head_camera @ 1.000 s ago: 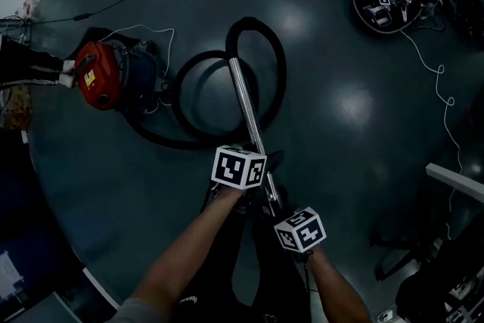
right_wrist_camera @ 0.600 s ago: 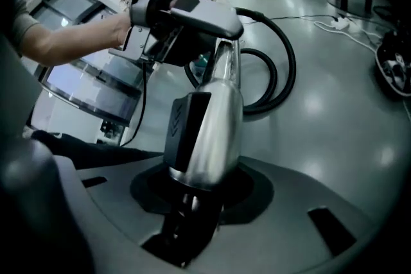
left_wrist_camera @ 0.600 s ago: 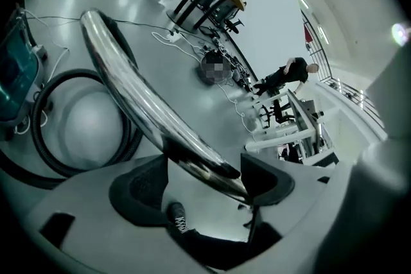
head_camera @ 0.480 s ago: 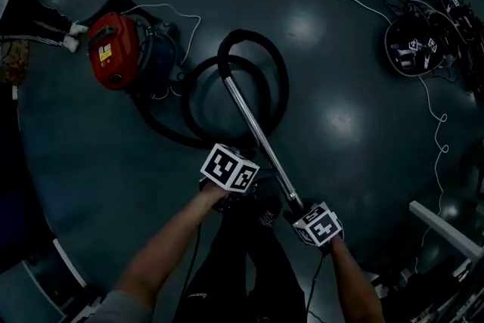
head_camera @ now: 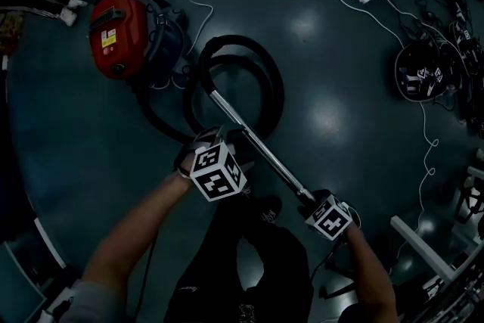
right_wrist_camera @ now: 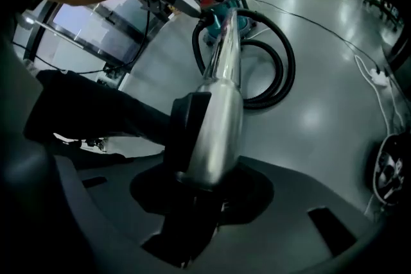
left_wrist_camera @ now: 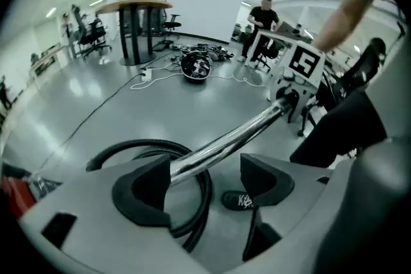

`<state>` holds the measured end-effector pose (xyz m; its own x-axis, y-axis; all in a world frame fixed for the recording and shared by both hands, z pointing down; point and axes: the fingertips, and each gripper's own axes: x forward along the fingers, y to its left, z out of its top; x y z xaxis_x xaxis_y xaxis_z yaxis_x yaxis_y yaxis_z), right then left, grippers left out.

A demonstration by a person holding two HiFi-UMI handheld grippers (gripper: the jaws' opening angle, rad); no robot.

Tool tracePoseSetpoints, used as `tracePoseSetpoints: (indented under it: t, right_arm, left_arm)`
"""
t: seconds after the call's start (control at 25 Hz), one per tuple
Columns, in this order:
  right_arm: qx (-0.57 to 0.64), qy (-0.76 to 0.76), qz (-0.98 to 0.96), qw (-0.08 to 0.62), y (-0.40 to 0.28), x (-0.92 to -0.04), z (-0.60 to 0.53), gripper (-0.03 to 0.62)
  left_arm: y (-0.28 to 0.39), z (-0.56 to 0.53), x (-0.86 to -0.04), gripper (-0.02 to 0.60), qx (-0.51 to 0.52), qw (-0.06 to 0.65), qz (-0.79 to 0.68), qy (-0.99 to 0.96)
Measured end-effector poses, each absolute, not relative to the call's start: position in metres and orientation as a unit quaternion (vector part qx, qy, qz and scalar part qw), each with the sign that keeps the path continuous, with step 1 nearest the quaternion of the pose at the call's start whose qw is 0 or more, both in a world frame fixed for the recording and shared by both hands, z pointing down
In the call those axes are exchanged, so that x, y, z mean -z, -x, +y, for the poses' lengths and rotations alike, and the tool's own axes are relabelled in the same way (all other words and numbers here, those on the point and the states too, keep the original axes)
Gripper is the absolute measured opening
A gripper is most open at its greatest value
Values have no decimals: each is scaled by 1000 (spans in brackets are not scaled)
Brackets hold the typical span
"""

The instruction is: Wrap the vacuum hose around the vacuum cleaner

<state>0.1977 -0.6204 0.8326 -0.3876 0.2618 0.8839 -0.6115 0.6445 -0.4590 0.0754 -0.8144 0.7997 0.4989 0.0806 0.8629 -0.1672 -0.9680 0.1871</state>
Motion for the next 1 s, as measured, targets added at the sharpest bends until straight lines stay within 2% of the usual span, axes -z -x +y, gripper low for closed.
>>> tracePoseSetpoints:
  t: [0.16, 0.28, 0.64, 0.8, 1.0]
  right_arm:
    - [-356, -73, -727, 583, -223, -835, -635, 141]
    - [-315, -32, -727, 609, -249, -837, -652, 141]
    - [-174, 90, -735, 649, -340, -857, -735, 141]
    - [-93, 137, -733, 660, -362, -873, -773, 141]
    - [-30, 176, -722, 668, -366, -907, -807, 141]
  left_arm:
    - [-93, -813, -818, 344, -513, 36, 32, -857]
    - [-105, -801, -831, 344, -520, 8, 83, -850]
    - [-168, -792, -869, 344, -556, 37, 72, -827]
    - [-187, -798, -907, 343, -576, 55, 36, -815]
    - [-179, -810, -956, 330, -566, 116, -5, -816]
